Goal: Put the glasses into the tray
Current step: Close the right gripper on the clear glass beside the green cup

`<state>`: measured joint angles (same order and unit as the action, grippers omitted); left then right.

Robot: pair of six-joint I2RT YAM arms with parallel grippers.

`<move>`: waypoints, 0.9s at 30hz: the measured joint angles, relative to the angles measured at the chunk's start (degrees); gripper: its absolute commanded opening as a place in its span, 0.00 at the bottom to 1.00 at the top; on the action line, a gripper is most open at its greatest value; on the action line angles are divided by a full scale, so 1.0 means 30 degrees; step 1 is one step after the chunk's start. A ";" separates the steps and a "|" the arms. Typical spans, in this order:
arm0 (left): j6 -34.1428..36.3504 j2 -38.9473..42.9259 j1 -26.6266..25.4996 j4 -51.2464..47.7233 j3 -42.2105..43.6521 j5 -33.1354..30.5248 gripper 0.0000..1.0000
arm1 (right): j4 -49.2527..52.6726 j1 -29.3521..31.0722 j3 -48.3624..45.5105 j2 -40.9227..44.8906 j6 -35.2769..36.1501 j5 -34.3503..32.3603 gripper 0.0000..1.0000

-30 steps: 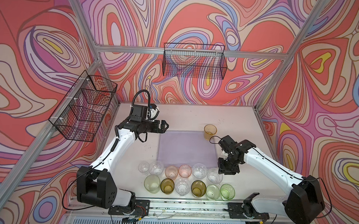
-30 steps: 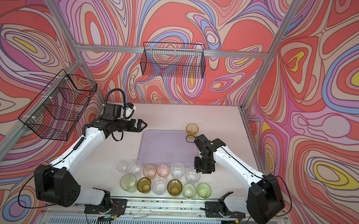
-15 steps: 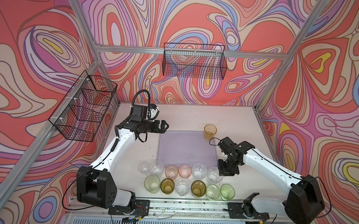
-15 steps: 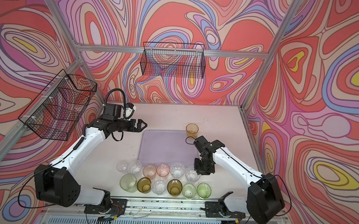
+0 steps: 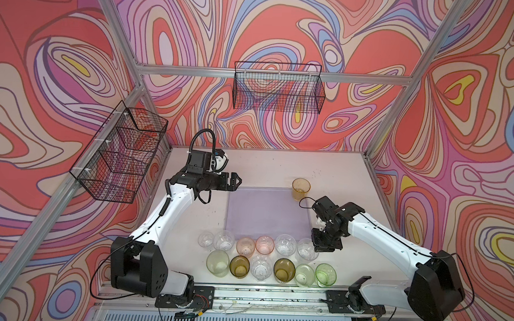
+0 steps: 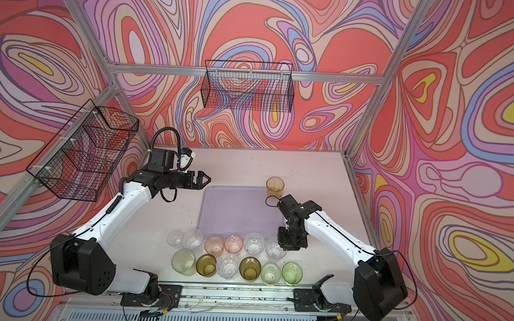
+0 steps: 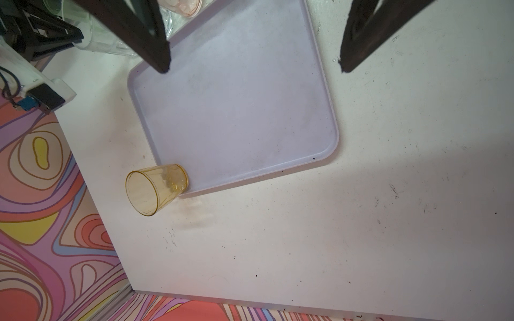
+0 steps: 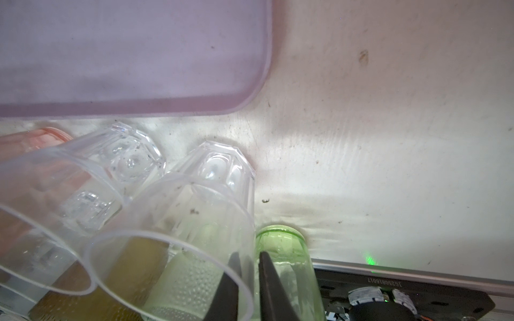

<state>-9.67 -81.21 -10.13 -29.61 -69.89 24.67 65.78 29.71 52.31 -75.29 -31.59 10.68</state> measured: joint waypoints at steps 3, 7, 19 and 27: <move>0.0000 -0.0022 0.0000 -0.0015 -0.0029 0.0000 0.98 | 0.0022 0.0000 0.0000 -0.0051 0.0022 -0.0073 0.12; 0.0000 -0.0095 0.0000 -0.0022 -0.0117 0.0007 0.98 | 0.0160 0.0000 0.0000 -0.0073 0.0109 -0.0233 0.10; 0.0000 -0.0102 0.0000 -0.0066 -0.0131 0.0095 0.97 | 0.1107 0.0000 0.0816 -0.0073 0.0226 -0.0801 0.00; 0.0000 -0.0109 0.0000 -0.0073 -0.0168 0.0153 0.98 | 0.2149 0.0000 0.2528 -0.0087 0.0226 -0.1078 0.00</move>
<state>-9.67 -81.54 -10.13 -29.82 -70.39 25.12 72.23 29.71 59.90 -75.55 -30.92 7.44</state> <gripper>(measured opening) 0.976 0.051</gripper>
